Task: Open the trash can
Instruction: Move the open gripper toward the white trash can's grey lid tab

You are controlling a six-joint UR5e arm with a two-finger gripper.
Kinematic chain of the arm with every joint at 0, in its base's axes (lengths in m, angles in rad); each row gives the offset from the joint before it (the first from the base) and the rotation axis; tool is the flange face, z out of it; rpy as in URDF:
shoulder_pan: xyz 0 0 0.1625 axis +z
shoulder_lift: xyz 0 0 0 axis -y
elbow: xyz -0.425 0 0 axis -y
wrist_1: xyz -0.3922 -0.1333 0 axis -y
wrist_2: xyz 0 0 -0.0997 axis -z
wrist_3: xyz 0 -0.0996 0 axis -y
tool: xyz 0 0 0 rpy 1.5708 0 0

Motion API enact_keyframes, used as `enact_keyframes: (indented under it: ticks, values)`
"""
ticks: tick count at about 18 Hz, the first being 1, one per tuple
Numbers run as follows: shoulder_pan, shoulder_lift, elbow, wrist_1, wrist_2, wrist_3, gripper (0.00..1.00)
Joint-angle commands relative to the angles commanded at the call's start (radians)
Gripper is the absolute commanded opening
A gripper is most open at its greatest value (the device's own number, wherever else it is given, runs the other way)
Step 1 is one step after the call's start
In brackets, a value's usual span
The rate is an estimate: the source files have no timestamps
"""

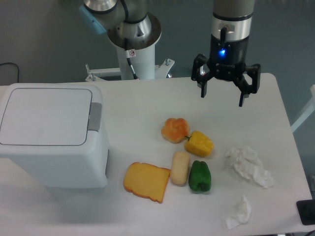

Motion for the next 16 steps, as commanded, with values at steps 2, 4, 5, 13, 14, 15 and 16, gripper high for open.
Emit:
enact_keyframes:
  ticks: [2,4,5,13,14,15,16]
  values:
    - [0.002,0.0,0.0,0.006,-0.032,-0.037,1.0]
    - [0.002,0.0,0.0,0.008,-0.067,-0.103,1.0]
    - [0.002,-0.002,0.0,0.015,-0.08,-0.136,1.0]
    - [-0.038,-0.011,0.009,0.02,-0.143,-0.454,1.0]
    - [-0.043,-0.011,0.009,0.02,-0.143,-0.517,1.0]
    - [-0.057,-0.012,0.009,0.02,-0.143,-0.566,1.0]
    - [-0.07,-0.012,0.006,0.02,-0.143,-0.601,1.0]
